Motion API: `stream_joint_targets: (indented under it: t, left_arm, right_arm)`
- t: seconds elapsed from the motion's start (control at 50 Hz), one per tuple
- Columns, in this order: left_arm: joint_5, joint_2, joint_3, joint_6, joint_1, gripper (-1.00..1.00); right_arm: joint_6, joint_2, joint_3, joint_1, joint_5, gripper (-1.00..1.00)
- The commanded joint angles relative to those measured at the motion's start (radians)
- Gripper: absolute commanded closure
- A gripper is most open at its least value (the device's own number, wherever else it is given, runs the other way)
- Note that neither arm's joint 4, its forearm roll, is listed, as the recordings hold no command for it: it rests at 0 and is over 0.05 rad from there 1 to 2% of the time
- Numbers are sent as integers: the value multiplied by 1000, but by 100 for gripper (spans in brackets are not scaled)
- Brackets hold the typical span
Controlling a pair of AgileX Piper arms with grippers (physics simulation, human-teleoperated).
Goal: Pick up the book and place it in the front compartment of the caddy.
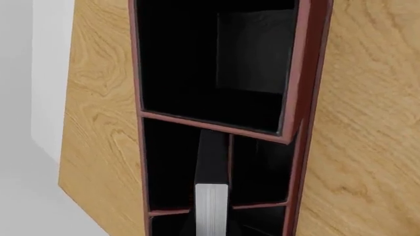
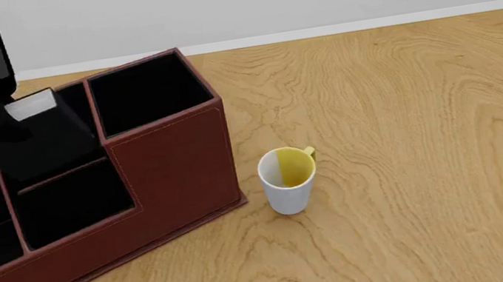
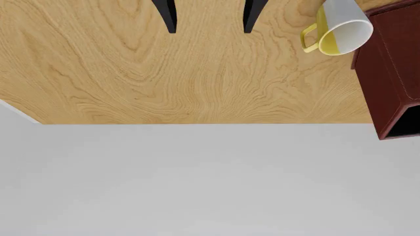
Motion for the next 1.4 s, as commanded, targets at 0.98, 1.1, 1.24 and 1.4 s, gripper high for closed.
stream_joint_targets:
  t: [0.98, 1.1, 1.24, 1.4]
  left_arm:
    - [-325, 69, 164, 105, 29, 100]
    - [-341, 82, 168, 106, 29, 100]
    - [-363, 105, 172, 90, 20, 100]
    - [-393, 126, 178, 121, 50, 100]
  right_arm:
    - [0, 0, 0, 0, 0, -100]
    - [0, 0, 0, 0, 0, -100]
    - [0, 0, 0, 0, 0, -100]
    - [0, 0, 0, 0, 0, -100]
